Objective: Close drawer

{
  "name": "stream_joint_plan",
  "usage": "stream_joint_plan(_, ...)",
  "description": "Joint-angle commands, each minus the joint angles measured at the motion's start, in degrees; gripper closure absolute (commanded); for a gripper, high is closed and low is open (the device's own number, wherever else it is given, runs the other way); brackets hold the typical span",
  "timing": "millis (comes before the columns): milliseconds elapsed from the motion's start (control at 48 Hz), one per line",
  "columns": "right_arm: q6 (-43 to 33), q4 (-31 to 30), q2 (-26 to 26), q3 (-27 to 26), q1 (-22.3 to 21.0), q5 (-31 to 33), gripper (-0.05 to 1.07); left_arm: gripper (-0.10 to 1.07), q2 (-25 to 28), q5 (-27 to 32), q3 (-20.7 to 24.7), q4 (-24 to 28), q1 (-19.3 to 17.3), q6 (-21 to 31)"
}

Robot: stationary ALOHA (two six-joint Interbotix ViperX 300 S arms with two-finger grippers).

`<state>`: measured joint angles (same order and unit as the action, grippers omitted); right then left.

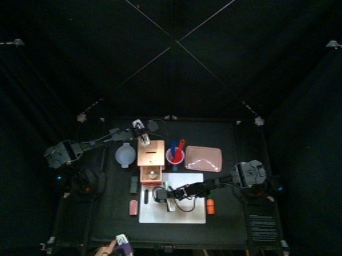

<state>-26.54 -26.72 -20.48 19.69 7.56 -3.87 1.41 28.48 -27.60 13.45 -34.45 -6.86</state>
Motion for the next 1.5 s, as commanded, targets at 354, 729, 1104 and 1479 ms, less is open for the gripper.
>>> stream_joint_plan(354, 0.09, -0.97, -2.99, -9.49, -0.97, 6.15, 0.73, 0.24, -0.26, -0.70, 1.76, -2.81, 0.09, -2.20)
stream_joint_plan(729, -0.18, -6.50, -5.45, -15.29, -3.34, 17.58, 0.73, 0.24, -0.09, -1.93, 1.76, -2.81, 0.09, -2.20)
stream_joint_plan(1104, -0.26, -9.76, -5.54, -16.17, -6.50, 18.90, 0.72, 0.24, 0.00, -2.55, 1.58, -2.72, -0.09, -2.29)
stream_joint_plan(1479, -0.26, -11.43, -6.42, -17.23, -11.43, 18.54, 0.72, 0.24, 0.53, -2.64, 1.58, -2.46, -0.18, -2.29)
